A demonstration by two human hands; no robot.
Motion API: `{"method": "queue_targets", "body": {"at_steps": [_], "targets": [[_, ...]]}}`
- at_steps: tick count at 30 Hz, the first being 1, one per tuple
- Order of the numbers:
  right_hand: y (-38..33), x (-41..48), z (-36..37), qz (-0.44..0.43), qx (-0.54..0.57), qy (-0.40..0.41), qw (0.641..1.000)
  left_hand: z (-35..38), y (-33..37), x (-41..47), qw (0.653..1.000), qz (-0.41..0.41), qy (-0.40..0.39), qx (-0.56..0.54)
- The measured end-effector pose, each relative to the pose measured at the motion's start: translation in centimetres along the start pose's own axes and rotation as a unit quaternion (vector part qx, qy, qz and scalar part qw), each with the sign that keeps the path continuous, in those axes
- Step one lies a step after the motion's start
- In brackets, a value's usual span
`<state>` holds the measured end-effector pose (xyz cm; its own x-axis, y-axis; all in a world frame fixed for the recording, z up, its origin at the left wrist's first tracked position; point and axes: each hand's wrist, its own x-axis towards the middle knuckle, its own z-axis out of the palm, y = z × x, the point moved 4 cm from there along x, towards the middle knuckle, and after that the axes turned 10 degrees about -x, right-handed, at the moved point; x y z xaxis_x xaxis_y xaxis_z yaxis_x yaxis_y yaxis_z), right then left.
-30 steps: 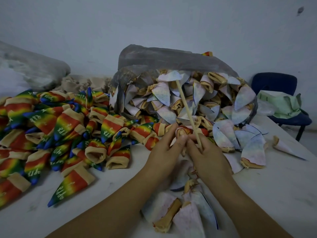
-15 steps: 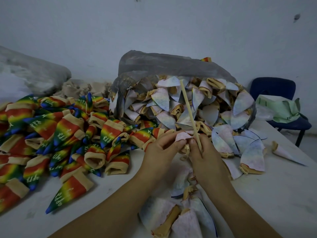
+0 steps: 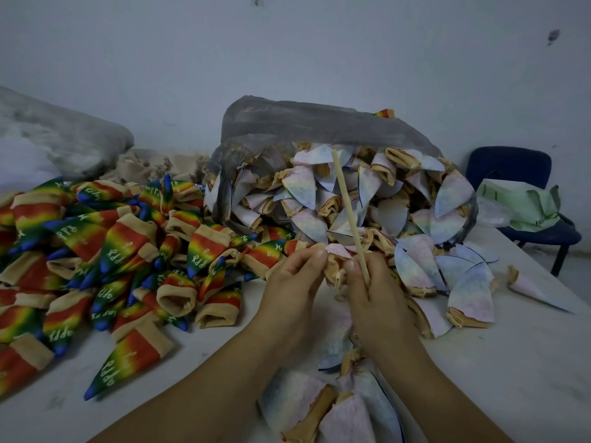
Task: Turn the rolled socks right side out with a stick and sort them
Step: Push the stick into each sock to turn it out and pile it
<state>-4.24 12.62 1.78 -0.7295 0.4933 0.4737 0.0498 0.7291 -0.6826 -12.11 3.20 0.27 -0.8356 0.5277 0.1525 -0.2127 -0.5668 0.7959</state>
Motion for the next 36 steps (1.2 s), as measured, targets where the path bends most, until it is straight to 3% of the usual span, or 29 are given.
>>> {"method": "queue_targets", "body": {"at_steps": [10,17,23,28,31,34,36], "targets": [[0.2,0.5,0.2,0.002,-0.006,0.012,1.000,1.2,-0.1,-0.1,0.963,-0.143,-0.072,-0.219],[0.7,0.4,-0.1,0.042,0.092,-0.031,0.994,0.2,-0.7,0.0,0.993,-0.090,-0.005,-0.078],[1.0,0.4,0.3,0.087,0.080,-0.066,0.991,0.2,-0.5,0.2,0.995,-0.044,0.002,-0.094],[1.1,0.5,0.5,0.058,0.050,-0.060,0.995,-0.2,-0.7,0.2,0.996,-0.069,0.028,-0.042],[1.3,0.7,0.2,0.072,0.110,-0.055,0.990,-0.2,-0.6,0.3,0.994,-0.097,0.051,-0.023],[1.4,0.8,0.0,0.085,0.164,-0.049,0.982,0.3,-0.5,0.3,0.981,-0.146,0.042,-0.121],[1.4,0.8,0.1,0.091,0.183,-0.049,0.978,0.8,-0.6,0.1,0.955,-0.204,0.020,-0.216]]}}
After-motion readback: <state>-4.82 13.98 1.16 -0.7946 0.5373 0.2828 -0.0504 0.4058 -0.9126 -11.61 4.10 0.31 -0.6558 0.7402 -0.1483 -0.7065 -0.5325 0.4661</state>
